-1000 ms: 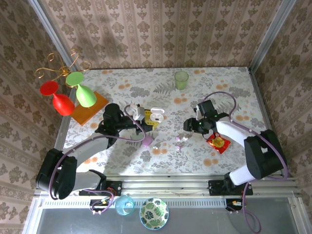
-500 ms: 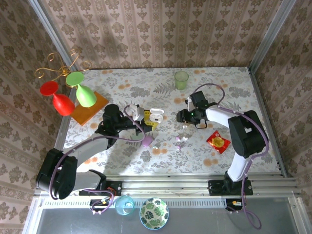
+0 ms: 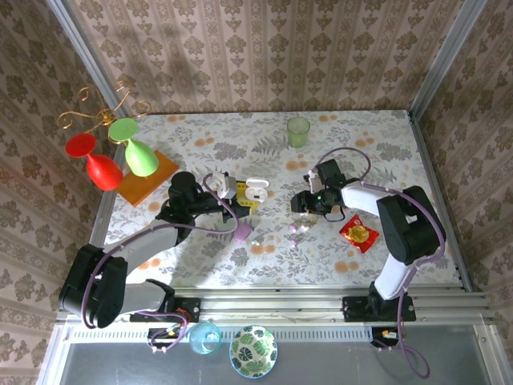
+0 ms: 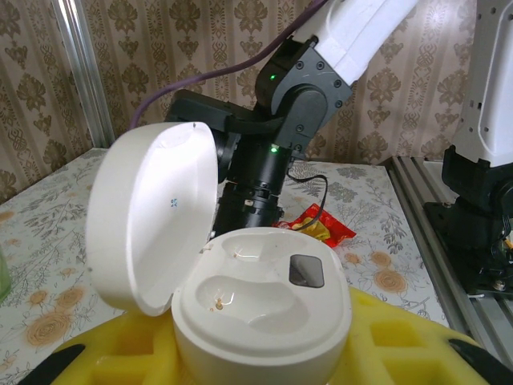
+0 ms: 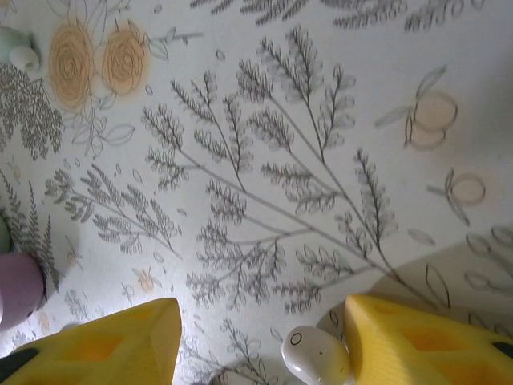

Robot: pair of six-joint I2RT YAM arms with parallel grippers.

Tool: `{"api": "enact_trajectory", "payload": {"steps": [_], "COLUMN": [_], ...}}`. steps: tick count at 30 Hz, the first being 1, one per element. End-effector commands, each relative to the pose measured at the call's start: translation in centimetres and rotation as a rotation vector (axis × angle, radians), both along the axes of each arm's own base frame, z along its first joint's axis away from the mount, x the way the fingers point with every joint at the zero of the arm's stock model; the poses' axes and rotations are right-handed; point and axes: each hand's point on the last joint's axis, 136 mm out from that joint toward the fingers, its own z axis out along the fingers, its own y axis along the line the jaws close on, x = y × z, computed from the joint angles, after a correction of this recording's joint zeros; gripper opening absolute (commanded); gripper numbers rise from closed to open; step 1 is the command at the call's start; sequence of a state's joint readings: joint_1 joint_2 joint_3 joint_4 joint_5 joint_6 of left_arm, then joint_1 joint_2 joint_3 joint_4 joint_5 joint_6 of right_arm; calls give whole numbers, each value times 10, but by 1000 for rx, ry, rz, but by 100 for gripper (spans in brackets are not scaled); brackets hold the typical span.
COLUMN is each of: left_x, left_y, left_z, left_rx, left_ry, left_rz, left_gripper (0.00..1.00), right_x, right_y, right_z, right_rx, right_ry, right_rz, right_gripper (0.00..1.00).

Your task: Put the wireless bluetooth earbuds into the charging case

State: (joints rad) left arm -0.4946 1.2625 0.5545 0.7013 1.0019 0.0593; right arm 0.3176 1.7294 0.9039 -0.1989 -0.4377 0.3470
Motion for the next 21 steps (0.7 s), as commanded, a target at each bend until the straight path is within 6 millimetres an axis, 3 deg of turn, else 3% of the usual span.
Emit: {"api": "enact_trajectory", "payload": {"steps": [1, 5, 9, 15, 21], "left_x": [-4, -3, -3, -4, -5], "left_y": [2, 2, 1, 2, 4], "left_z": [10, 9, 8, 9, 9], "left_rx": [-23, -20, -18, -20, -10], "left_ry": [-24, -17, -13, -11, -14], "left_rz": [-19, -20, -23, -23, -11], "left_gripper": [19, 19, 19, 19, 19], "right_x": [-19, -24, -12, 0, -10], "right_y": [4, 6, -5, -3, -15], "right_z": [8, 17, 15, 8, 14], "right_rx": [26, 28, -46, -74, -224], "right_ry": [14, -21, -63, -48, -81], "right_rz": [27, 48, 37, 86, 72], "right_gripper": [56, 56, 55, 56, 55]}}
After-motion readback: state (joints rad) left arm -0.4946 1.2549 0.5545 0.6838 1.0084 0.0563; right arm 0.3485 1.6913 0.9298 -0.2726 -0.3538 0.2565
